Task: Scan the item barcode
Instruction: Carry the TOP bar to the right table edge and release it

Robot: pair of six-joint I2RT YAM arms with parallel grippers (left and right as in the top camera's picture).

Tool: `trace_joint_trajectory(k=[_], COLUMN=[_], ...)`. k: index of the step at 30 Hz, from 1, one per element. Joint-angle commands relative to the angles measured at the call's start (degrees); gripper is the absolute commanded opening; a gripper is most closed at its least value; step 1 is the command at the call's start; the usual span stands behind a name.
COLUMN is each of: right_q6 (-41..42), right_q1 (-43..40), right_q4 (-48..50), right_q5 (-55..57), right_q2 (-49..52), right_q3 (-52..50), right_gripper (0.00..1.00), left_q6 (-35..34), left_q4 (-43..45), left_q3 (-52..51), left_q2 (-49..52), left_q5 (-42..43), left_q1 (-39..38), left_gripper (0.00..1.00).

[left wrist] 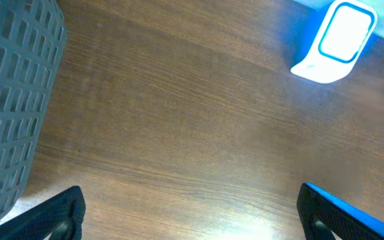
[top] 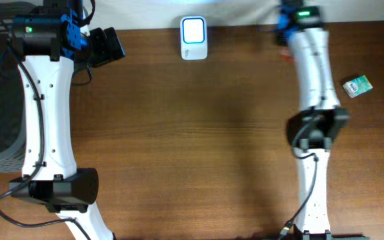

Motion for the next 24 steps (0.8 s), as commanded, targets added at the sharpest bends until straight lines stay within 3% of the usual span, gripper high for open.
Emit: trace_joint_trajectory(k=[1,6,12,13,14,15,20,24], right_q6=[3.7,3.7,3.7,3.7,3.7,3.7,3.7,-3.4], right_q1=[-9.7,-21.5,-25.9,-26.3,-26.6,-26.6,-26.5,-25.3], right_q4=[-6.8,-11.0,-12.2,-12.6,-13.5,-14.3,-19.4,-22.1], right_q5=[4.5,3.8,2.3,2.4,2.4,2.3,-4.9,-24.7], right_q2=[-2.6,-2.2,-0.1,-0.1,-0.2,-0.3,-8.6,-25.7], right_q3=[0.3,-0.2,-1.9,-2.2,-2.1,-1.9,-1.9,-3.2], right_gripper=[0.04,0.04,0.11,0.36,0.80,0.99,0.99,0.99], left_q6=[0.9,0.9,0.9,0.9,0.9,0.9,0.9,0.9], left_q4=[0.1,0.1,0.1,0.1,0.1,0.1,0.1,0.1], left_q3=[0.4,0.4,0.4,0.4,0.4,0.4,0.4,0.4], left_q2=[0.3,0.3,0.3,0.3,0.3,0.3,0.3,0.3], left_q5=[-0.3,-0.3,-0.3,-0.3,-0.4,-0.3,-0.3,-0.4], left_q1=[-0.2,-0.2,-0.2,-0.2,-0.2,-0.2,-0.2,-0.2], left_gripper=[0.99,0.99,0.99,0.99,0.99,0.99,0.99,0.99])
